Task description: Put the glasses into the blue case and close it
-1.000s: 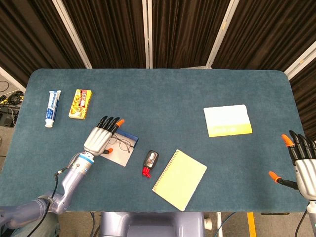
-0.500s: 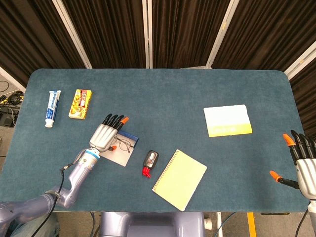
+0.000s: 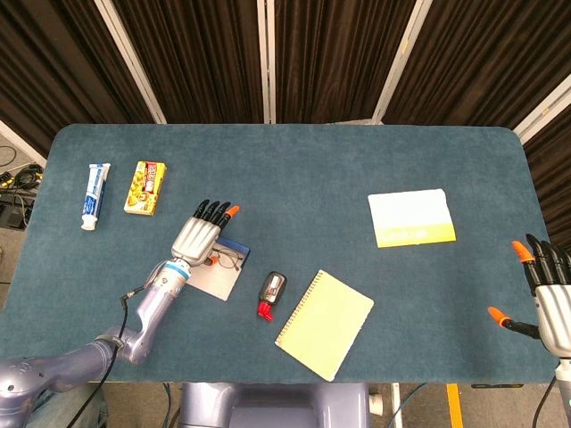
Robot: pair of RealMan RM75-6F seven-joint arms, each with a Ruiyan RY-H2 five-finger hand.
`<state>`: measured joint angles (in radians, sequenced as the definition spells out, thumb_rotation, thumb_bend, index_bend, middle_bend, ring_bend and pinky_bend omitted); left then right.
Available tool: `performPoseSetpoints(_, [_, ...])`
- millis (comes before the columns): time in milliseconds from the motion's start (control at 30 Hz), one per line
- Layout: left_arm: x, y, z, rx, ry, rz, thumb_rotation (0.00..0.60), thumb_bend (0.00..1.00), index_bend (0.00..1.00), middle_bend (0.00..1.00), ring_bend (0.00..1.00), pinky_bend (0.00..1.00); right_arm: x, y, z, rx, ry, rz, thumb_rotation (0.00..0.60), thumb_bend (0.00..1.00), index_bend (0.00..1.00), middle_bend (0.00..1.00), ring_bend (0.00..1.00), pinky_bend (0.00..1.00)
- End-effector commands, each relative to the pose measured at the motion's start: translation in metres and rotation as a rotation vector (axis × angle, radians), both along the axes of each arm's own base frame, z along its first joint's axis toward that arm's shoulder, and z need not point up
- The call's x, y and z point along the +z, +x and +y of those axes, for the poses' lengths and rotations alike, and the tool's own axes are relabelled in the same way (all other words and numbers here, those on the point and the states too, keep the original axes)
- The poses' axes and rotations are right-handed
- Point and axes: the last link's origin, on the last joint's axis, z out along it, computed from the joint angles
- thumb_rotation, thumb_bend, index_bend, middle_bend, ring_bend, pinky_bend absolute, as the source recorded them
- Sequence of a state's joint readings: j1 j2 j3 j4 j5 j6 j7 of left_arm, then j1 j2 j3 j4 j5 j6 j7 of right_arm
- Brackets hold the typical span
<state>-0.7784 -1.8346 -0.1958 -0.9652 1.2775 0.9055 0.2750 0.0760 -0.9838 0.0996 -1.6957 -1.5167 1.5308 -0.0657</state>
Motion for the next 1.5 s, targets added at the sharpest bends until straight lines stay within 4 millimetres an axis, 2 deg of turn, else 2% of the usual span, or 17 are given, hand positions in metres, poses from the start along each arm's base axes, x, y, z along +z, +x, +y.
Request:
performPoseSetpoints(33, [-0.003,0.004,0.005,0.000,0.000,-0.002,0.600,0.13,0.00,0.00,0.00,0.00,0.000,-0.001,0.000,-0.002,-0.003,0.001,0.600,0.00,0.00,0.00,0.00,0.00])
performPoseSetpoints(600, [0.005,0.005,0.022,-0.056,0.034,0.093,0.600,0.13,0.00,0.00,0.00,0.00,-0.001,-0.004,-0.003,-0.020,-0.001,0.005,0.600,0.00,0.00,0.00,0.00,0.00])
performPoseSetpoints(767, [0.015,-0.004,0.023,-0.051,0.054,0.087,0.600,0.13,0.00,0.00,0.00,0.00,-0.002,-0.004,-0.003,-0.021,0.000,0.007,0.600,0.00,0.00,0.00,0.00,0.00])
performPoseSetpoints(1100, [0.036,-0.014,0.012,-0.037,0.056,-0.009,0.600,0.13,0.00,0.00,0.00,0.00,-0.001,-0.001,0.000,-0.008,0.002,0.000,0.600,0.00,0.00,0.00,0.00,0.00])
performPoseSetpoints(1300, [0.052,-0.017,-0.006,-0.047,0.033,-0.069,0.600,0.14,0.00,0.00,0.00,0.00,0.000,0.001,0.002,0.005,0.003,-0.008,0.600,0.00,0.00,0.00,0.00,0.00])
performPoseSetpoints(1400, [0.059,-0.022,-0.023,-0.058,0.004,-0.085,0.600,0.14,0.11,0.00,0.00,0.00,0.001,0.002,0.004,0.012,0.002,-0.015,0.600,0.00,0.00,0.00,0.00,0.00])
performPoseSetpoints(1467, [0.063,-0.031,-0.042,-0.059,-0.020,-0.091,0.600,0.16,0.25,0.00,0.00,0.00,0.002,0.003,0.005,0.018,0.003,-0.023,0.600,0.00,0.00,0.00,0.00,0.00])
performPoseSetpoints(1500, [0.065,-0.033,-0.047,-0.062,-0.021,-0.091,0.600,0.17,0.29,0.00,0.00,0.00,0.002,0.003,0.005,0.021,0.004,-0.025,0.600,0.00,0.00,0.00,0.00,0.00])
